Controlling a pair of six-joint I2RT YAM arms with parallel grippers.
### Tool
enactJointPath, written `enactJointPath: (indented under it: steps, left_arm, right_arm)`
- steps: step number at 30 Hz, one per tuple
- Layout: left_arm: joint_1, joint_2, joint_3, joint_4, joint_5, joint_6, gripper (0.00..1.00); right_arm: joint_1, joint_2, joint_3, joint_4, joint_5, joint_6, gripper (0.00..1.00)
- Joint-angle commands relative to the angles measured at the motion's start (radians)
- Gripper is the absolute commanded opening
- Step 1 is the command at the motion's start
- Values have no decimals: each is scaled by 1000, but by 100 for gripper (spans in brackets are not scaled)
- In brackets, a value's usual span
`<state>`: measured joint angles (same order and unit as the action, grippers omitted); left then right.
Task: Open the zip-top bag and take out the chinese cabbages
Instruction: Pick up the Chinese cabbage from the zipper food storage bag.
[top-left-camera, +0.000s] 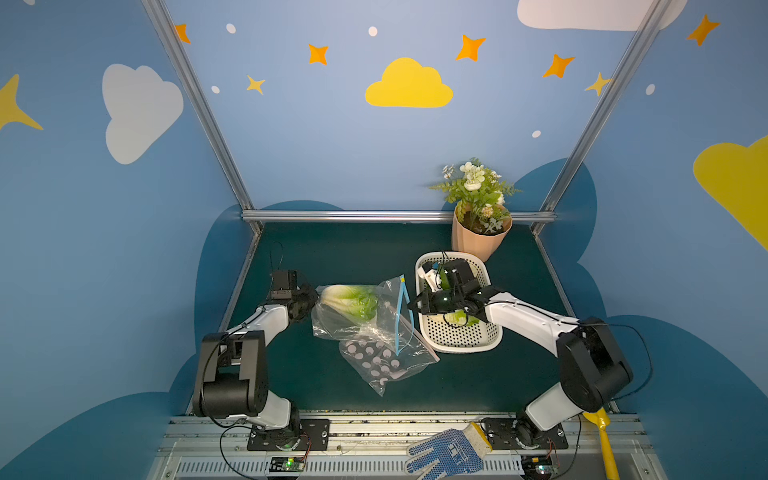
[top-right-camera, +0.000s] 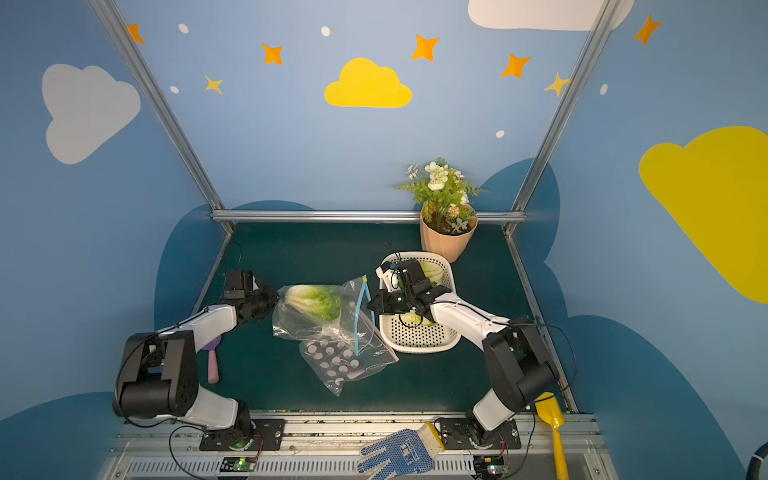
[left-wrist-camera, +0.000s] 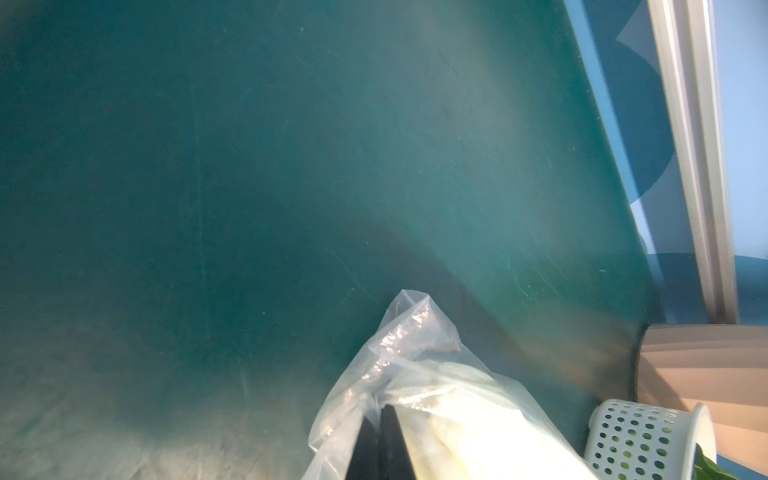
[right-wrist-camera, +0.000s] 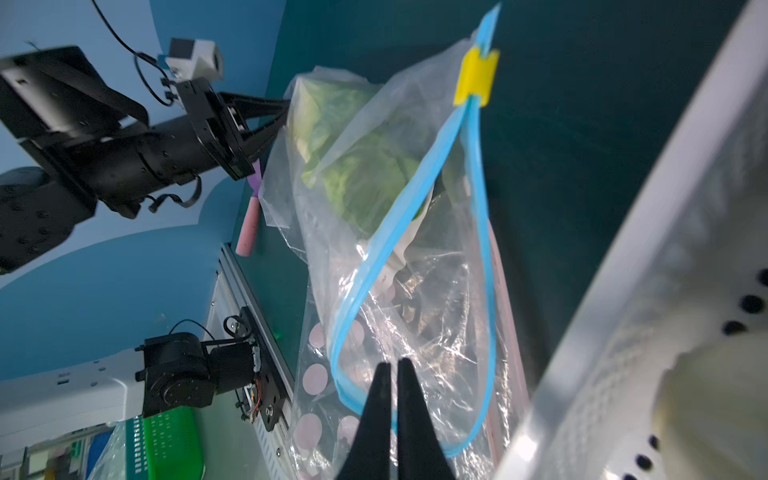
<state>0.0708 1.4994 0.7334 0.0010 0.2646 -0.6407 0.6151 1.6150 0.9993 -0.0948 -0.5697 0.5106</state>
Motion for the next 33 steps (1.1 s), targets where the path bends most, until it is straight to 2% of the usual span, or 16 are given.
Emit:
enactJointPath:
  steps: [1,7,13,17,20,33]
  left_arm:
    - [-6,-28,-13,-18,10,-1,5]
    - [-5,-35,-19,-21,17,-1,5]
    - [-5,-29,-24,-13,36,4,4]
    - [-6,-28,-27,-7,61,1,4]
    - [-7,-29,-36,15,92,-4,4]
    - [-11,-31,-41,19,120,-1,4]
  right_arm:
    - [28,50,53,82,-10,22,5]
    - [57,144,101,107,-13,29,4]
    - [74,192,124,116,2,25,12]
    - [81,226,132,171,-24,28,29]
    - [95,245,152,198,-32,15,36]
    - [126,334,235,286,-99,39,45]
